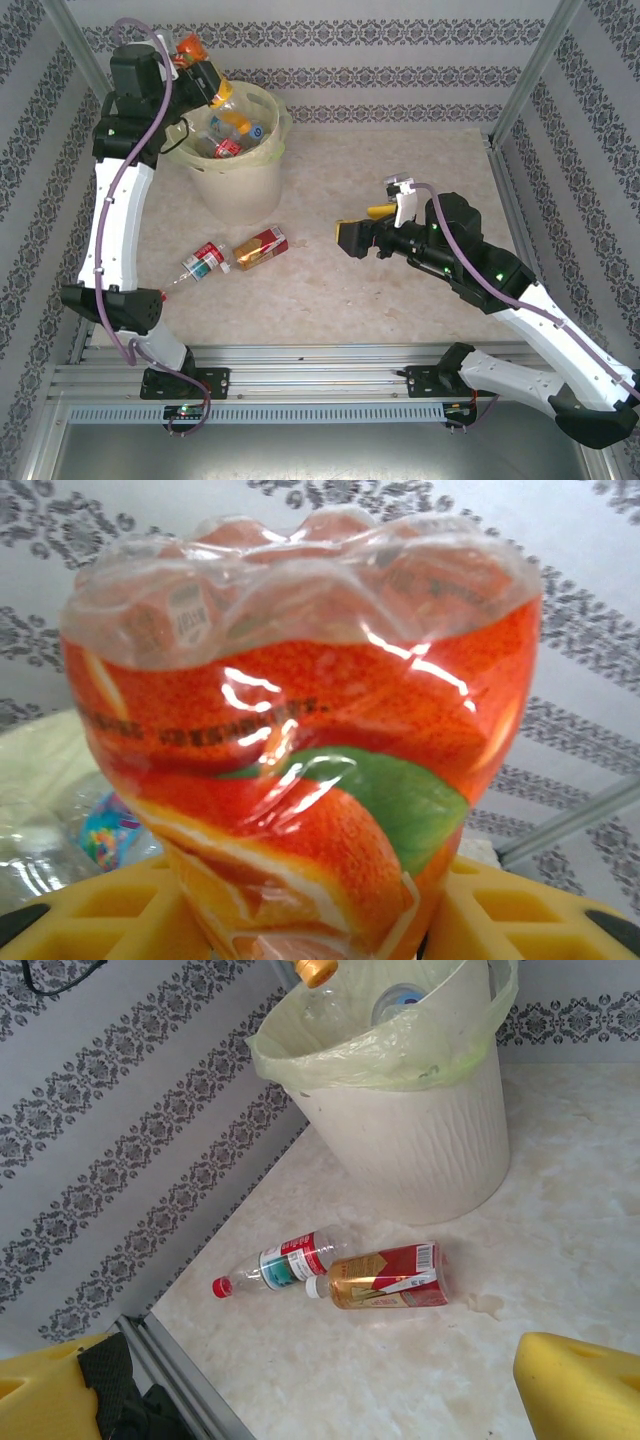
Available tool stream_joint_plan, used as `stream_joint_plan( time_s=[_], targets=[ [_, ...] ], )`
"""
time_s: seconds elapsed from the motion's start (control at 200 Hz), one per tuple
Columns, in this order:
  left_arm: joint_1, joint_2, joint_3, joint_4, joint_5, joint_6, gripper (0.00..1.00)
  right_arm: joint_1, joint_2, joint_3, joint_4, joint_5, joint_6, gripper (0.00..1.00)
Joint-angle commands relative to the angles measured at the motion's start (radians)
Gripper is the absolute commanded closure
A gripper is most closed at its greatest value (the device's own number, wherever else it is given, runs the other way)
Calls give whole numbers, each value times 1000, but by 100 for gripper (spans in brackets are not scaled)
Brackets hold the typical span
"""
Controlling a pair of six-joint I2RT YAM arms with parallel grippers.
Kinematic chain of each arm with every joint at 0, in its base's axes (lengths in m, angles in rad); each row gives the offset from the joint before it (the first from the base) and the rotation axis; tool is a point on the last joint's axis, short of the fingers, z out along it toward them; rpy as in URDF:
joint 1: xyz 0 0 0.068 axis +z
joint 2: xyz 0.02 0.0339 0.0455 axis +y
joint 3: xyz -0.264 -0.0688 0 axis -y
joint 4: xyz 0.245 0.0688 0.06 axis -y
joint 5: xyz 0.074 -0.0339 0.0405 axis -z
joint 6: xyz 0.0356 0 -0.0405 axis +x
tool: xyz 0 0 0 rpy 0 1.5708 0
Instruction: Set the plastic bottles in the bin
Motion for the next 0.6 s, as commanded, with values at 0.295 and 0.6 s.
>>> stream_joint_plan(
  time_s=[0.295,0.6],
  targets=[
    [57,70,-103,-82,-51,-29,47,11,-18,-27,-6,17,16,2],
    [74,99,-146,-149,-31,-102,33,10,-26,-48,-18,19,23,2]
  ],
)
